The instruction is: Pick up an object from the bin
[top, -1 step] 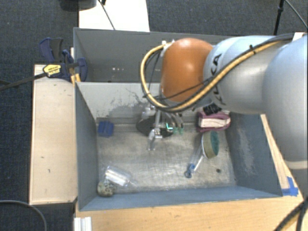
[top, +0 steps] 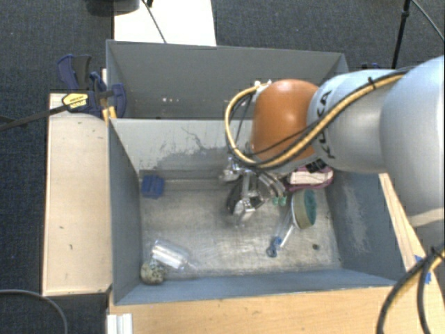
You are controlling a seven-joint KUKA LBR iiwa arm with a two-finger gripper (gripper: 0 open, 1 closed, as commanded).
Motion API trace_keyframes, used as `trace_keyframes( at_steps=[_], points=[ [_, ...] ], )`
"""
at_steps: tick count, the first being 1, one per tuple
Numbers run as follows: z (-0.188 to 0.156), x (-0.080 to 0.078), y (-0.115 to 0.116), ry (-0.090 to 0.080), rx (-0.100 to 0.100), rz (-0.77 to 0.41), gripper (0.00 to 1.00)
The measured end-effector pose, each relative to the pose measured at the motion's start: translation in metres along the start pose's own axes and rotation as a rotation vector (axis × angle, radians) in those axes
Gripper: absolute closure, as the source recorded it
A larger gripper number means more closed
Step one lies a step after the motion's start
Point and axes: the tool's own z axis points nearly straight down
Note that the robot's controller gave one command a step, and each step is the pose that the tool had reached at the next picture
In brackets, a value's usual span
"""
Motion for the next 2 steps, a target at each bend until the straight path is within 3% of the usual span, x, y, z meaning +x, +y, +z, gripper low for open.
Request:
trace_keyframes(
  at_steps=[1, 2],
  points=[
    [0.0085, 0.0048, -0.0483, -0.008, -0.002, -0.075, 0.0],
    [0.008, 0.0046, -0.0462, -0.008, -0.002, -0.074, 1.0]
  ],
)
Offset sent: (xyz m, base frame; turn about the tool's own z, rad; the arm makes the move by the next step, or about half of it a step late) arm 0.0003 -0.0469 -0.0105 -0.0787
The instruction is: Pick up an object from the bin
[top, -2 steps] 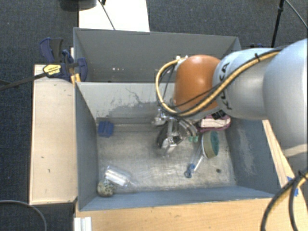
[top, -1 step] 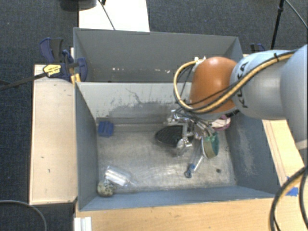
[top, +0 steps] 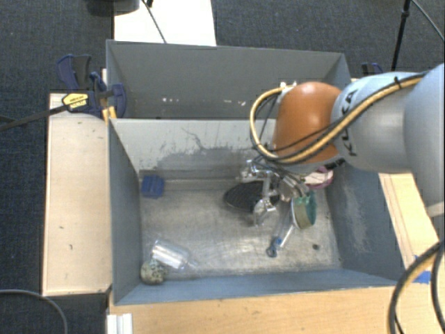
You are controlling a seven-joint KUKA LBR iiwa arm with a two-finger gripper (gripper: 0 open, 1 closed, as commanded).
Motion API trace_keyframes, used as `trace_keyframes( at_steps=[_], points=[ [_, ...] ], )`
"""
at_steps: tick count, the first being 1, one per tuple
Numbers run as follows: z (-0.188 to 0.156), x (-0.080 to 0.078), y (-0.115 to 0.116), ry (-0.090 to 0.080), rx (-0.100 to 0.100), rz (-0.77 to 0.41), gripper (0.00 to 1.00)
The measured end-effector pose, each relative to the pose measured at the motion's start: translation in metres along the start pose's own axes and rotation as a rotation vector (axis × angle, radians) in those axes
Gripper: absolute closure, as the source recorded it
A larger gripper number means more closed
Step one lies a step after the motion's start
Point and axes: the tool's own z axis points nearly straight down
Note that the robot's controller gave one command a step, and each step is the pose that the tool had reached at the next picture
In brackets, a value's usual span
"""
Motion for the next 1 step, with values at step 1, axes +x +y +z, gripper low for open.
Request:
trace_keyframes(
  at_steps=[1],
  points=[
    [-0.1461, 0.025, -0.0035, -0.004, 0.002, 0.004, 1.0]
  ],
)
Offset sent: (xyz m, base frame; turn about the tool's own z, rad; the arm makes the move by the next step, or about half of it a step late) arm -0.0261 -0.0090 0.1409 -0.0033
